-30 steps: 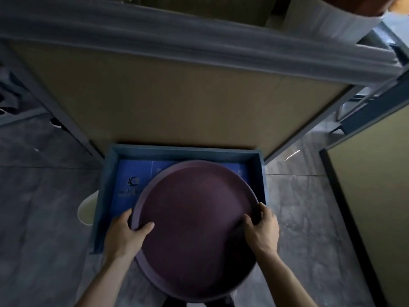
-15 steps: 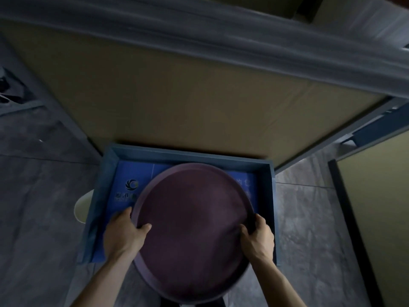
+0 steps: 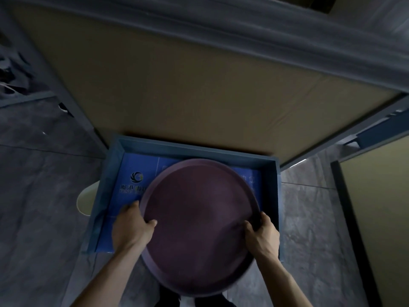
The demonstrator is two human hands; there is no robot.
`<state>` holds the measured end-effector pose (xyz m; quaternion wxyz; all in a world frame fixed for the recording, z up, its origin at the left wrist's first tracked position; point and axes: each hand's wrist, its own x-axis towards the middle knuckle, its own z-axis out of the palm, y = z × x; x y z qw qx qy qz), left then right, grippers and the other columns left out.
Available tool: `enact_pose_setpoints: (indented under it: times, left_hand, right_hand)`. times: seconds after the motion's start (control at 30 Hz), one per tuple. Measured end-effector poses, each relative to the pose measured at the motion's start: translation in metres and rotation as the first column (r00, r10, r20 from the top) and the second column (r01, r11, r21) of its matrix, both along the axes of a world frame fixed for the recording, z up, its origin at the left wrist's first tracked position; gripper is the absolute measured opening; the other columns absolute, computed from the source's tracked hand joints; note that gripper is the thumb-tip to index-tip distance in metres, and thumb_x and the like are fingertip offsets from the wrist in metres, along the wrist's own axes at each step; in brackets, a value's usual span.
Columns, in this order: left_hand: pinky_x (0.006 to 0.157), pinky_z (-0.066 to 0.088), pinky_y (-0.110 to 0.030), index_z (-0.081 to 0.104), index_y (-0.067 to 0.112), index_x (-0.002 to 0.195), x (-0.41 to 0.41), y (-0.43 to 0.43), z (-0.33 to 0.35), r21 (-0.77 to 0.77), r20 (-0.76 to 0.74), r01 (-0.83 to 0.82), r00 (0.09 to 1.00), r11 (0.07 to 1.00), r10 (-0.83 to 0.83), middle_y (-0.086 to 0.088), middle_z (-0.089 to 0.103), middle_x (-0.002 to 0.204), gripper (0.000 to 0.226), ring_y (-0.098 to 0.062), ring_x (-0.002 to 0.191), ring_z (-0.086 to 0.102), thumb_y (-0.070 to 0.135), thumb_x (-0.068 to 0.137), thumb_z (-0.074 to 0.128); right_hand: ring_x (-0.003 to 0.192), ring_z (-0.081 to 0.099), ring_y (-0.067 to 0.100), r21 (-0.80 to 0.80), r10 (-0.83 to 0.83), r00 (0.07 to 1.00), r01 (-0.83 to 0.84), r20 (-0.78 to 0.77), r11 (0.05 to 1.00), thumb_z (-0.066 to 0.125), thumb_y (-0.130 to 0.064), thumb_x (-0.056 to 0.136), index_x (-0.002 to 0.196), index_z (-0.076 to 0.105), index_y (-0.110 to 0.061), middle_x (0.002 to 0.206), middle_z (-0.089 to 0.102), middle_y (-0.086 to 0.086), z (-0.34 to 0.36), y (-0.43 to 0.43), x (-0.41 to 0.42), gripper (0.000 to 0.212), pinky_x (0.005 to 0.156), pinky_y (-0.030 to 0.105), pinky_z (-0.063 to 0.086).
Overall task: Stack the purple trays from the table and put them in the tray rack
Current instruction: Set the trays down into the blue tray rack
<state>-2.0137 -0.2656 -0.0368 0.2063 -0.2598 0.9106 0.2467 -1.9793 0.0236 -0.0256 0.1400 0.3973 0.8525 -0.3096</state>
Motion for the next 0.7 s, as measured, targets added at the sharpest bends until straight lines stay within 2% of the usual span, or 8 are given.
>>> enact_pose_setpoints:
  times: [0.1,0.27,0.4,0.5,0.7]
  left_hand:
    - [0.081,0.051,-0.044,0.052,0.009,0.135,0.001,0.006,0.001,-0.025,-0.006,-0.007,1.0,1.0,0.007,-0.016,0.06,0.134,0.083,-0.036,0.119,0.06,0.045,0.068,0.086]
    - [0.076,0.053,-0.049,0.056,0.007,0.126,0.001,0.013,0.0,-0.068,-0.004,-0.012,1.0,0.998,0.012,-0.017,0.061,0.126,0.081,-0.039,0.114,0.06,0.047,0.063,0.088]
    - [0.068,0.05,-0.046,0.057,0.006,0.117,0.0,0.014,-0.001,-0.084,-0.005,-0.029,1.0,0.996,0.029,-0.018,0.062,0.122,0.075,-0.04,0.108,0.062,0.045,0.062,0.09]
    - [0.067,0.05,-0.046,0.057,0.005,0.116,0.001,0.015,-0.002,-0.105,-0.016,-0.019,1.0,0.994,0.017,-0.019,0.063,0.119,0.074,-0.04,0.107,0.063,0.045,0.062,0.09]
    - [0.071,0.053,-0.048,0.056,0.006,0.12,0.003,0.018,-0.004,-0.131,-0.04,-0.019,0.999,0.991,0.014,-0.019,0.064,0.119,0.079,-0.04,0.105,0.064,0.048,0.061,0.089]
  right_hand:
    - [0.129,0.058,0.036,0.029,-0.023,0.999,0.024,-0.034,0.999,0.068,-0.031,0.092,0.154,0.041,-0.014,0.141,0.061,0.014,0.002,-0.003,0.002,0.069,0.103,0.043,0.046]
    - [0.13,0.056,0.035,0.038,0.007,0.999,-0.006,-0.033,0.999,0.069,-0.036,0.09,0.156,0.037,-0.02,0.143,0.057,0.012,0.007,0.0,0.002,0.075,0.105,0.045,0.044]
    - [0.13,0.055,0.033,0.036,0.083,0.997,-0.083,-0.002,0.996,0.07,-0.034,0.089,0.156,0.036,-0.021,0.145,0.053,0.011,0.009,0.005,0.006,0.076,0.106,0.044,0.043]
    - [0.129,0.054,0.031,0.059,0.152,0.988,-0.152,0.015,0.987,0.07,-0.035,0.088,0.156,0.036,-0.026,0.143,0.052,0.01,0.007,0.0,0.012,0.076,0.104,0.043,0.045]
    - [0.143,0.038,0.029,0.171,0.289,0.953,-0.3,0.089,0.938,0.078,-0.046,0.081,0.161,0.018,-0.028,0.158,0.036,0.007,-0.001,-0.008,0.025,0.101,0.108,0.044,0.044]
